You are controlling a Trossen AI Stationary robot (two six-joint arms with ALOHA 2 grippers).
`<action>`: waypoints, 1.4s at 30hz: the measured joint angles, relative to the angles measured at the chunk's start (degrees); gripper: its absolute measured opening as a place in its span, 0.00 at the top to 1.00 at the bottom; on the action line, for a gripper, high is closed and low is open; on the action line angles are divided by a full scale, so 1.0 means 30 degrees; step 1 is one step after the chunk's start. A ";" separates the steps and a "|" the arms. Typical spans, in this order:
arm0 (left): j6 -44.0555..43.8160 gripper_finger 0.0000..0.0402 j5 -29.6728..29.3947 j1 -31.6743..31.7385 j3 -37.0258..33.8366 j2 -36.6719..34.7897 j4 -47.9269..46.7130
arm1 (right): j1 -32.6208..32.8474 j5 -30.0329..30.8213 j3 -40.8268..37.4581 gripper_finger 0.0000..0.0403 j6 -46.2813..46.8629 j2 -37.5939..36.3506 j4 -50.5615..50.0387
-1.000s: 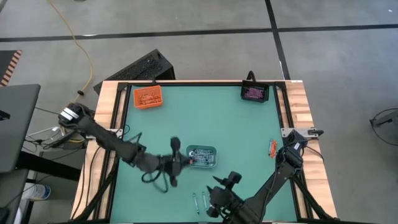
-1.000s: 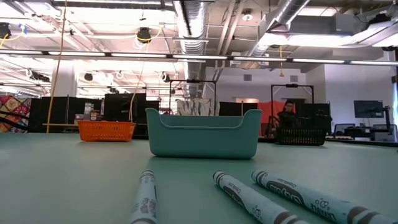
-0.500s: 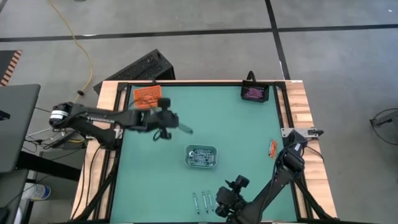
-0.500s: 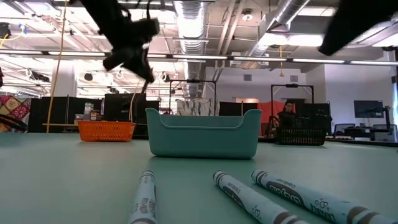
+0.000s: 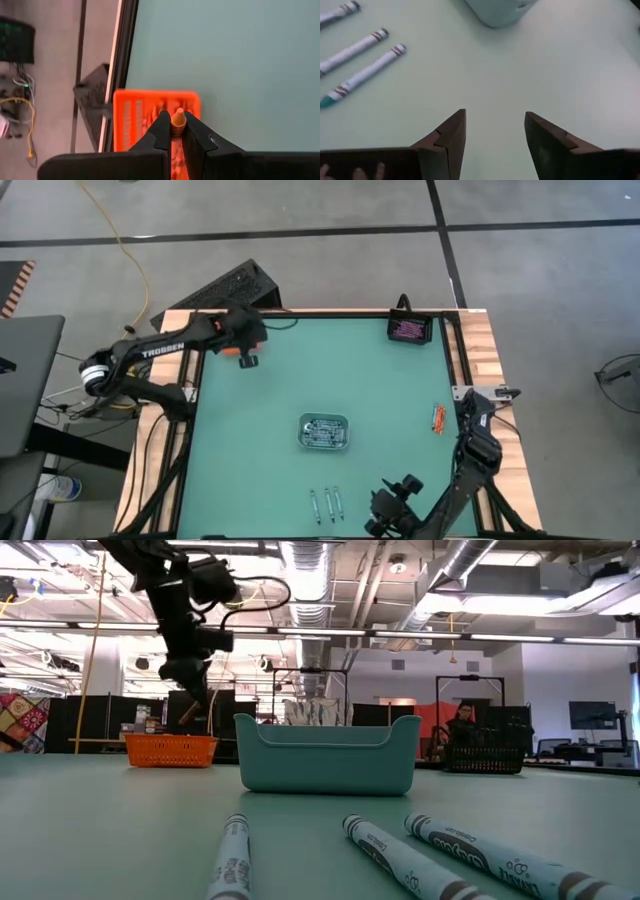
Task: Sort crayons
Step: Put the orange crayon into the orange bin, then put the light blue crayon into the blue bin
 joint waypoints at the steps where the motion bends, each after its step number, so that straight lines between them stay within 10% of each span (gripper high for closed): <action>1: 0.0222 0.99 -0.0026 0.0382 0.0000 0.0058 -0.0130 | 0.0076 -0.0097 -0.0188 0.51 0.0310 0.0000 -0.0028; 21: 0.1866 0.71 -0.0806 0.3985 0.0007 0.3415 -0.0199 | -0.0365 -0.0312 -0.0814 0.51 0.0945 -0.0007 0.3102; 42: -0.4433 0.58 0.2260 -0.1246 0.0019 -0.4363 -0.1714 | -0.3382 -0.0598 -0.0792 0.62 -0.6942 0.0240 1.2349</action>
